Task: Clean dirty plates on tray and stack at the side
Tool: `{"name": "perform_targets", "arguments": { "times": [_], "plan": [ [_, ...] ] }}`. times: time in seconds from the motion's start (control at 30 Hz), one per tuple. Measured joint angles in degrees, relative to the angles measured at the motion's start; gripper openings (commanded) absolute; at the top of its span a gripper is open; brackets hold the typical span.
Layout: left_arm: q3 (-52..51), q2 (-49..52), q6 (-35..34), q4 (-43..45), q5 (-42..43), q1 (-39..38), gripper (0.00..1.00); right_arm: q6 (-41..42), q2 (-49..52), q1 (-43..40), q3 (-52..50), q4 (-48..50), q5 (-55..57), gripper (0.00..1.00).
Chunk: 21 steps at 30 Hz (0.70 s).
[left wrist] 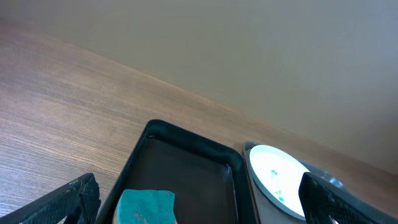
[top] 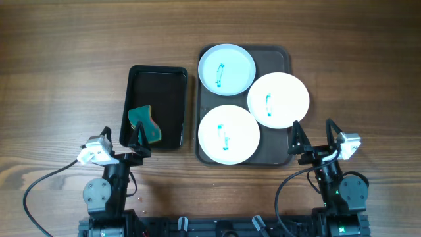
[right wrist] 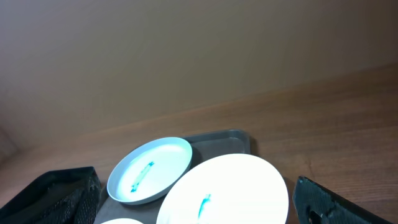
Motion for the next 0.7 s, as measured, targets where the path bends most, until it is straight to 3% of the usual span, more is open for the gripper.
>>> {"name": "perform_targets", "arguments": {
  "times": [0.7],
  "plan": [
    [0.0, 0.0, -0.02, 0.0, 0.0, 0.0, 1.0, -0.02, 0.0, 0.0, 0.0, 0.02, -2.36, 1.0]
  ]
}}
